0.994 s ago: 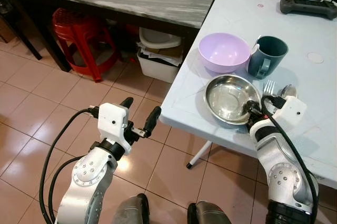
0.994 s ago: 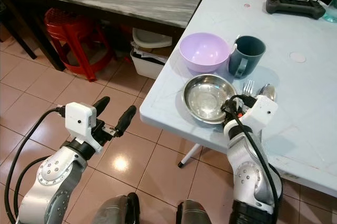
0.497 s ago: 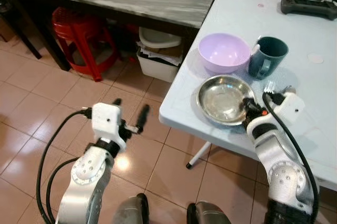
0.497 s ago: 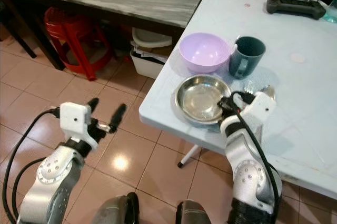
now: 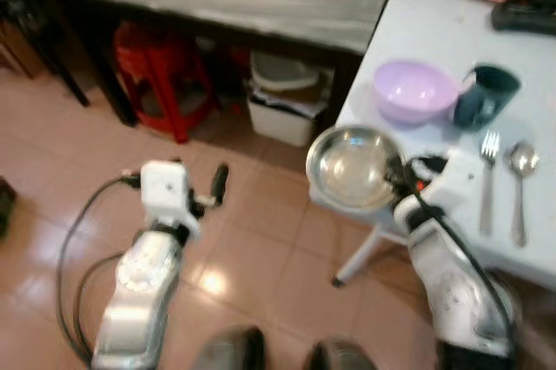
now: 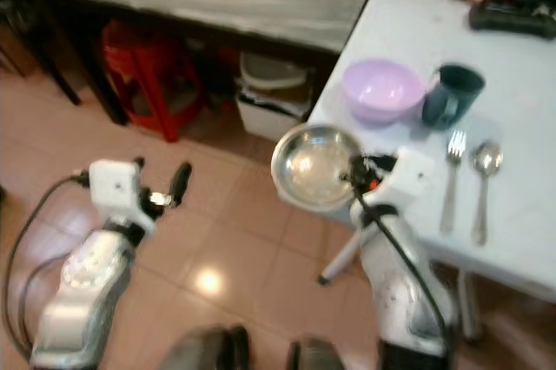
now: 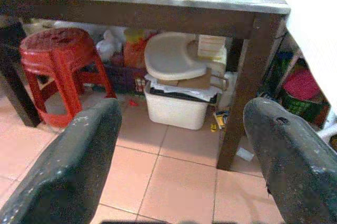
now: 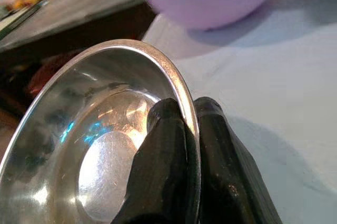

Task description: Setting the table

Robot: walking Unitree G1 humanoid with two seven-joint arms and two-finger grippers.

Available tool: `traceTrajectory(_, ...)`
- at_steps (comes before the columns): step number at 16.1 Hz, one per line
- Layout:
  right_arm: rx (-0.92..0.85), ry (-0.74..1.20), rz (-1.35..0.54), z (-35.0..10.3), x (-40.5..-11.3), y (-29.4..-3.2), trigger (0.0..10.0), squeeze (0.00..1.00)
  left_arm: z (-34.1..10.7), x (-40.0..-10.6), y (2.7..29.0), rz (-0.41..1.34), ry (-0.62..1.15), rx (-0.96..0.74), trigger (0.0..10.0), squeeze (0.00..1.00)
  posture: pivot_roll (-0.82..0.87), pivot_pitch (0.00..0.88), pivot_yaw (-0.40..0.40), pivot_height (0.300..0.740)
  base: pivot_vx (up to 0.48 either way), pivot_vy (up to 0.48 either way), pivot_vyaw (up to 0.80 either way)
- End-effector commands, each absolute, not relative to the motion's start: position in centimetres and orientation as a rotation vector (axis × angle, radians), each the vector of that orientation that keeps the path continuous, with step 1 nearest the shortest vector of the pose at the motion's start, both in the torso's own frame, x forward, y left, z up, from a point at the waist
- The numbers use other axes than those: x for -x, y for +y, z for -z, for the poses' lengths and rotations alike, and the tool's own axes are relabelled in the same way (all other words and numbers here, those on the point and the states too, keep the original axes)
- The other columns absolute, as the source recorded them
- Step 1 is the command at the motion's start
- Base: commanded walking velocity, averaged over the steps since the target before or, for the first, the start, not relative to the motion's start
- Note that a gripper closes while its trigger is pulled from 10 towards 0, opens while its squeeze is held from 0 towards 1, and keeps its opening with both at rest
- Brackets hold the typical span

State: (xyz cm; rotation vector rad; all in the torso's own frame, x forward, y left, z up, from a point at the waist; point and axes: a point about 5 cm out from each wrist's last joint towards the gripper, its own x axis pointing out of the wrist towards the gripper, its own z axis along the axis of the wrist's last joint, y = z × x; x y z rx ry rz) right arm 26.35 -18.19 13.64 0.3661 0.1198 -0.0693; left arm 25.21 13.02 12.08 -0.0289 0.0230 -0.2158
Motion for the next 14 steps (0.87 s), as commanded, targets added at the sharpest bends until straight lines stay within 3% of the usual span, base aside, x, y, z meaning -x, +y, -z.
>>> traceTrajectory(1,-0.346,0.133,0.074,-13.2,-26.3,-18.0,0.0,0.00,-12.1,-25.3,13.3,0.215,0.013,-0.015,10.0,0.00,0.00,0.064,0.027,0.740,0.000,0.465,0.00)
traceTrajectory(2,-0.333,0.123,0.076,-13.3,-26.3,-18.0,0.0,0.00,-12.1,-25.3,13.3,0.212,0.010,-0.029,10.0,0.00,0.00,0.061,0.027,0.740,0.000,0.465,0.00)
traceTrajectory(3,-0.320,0.113,0.066,-13.4,-26.3,-17.9,3.0,0.00,-12.1,-25.4,13.3,0.212,0.004,-0.041,10.0,0.00,0.00,0.058,0.028,0.740,0.000,0.431,0.00)
traceTrajectory(4,-0.305,0.099,0.057,-13.5,-26.3,-17.9,3.2,0.00,-12.1,-25.4,13.3,0.209,0.001,-0.044,10.0,0.00,0.00,0.055,0.029,0.740,0.000,0.420,0.00)
traceTrajectory(5,-0.297,0.093,0.053,-13.6,-26.3,-17.8,4.7,0.00,-12.1,-25.4,13.3,0.208,-0.002,-0.048,10.0,0.00,0.00,0.054,0.029,0.740,0.000,0.420,0.00)
traceTrajectory(6,-0.285,0.085,0.050,-13.6,-26.3,-17.8,10.0,0.00,-12.2,-25.5,13.3,0.209,-0.007,-0.055,10.0,0.00,0.00,0.051,0.029,0.740,0.255,0.405,0.00)
traceTrajectory(10,-0.229,0.021,0.047,-14.4,-26.7,-17.9,10.0,0.00,-12.4,-25.8,13.2,0.216,-0.028,-0.094,10.0,0.00,0.00,0.043,0.029,0.740,0.349,0.322,0.00)
traceTrajectory(14,-0.206,0.005,0.040,-14.6,-26.8,-17.8,10.0,0.00,-12.4,-25.9,13.3,0.210,-0.029,-0.073,10.0,0.00,0.00,0.040,0.028,0.740,0.435,0.000,0.00)
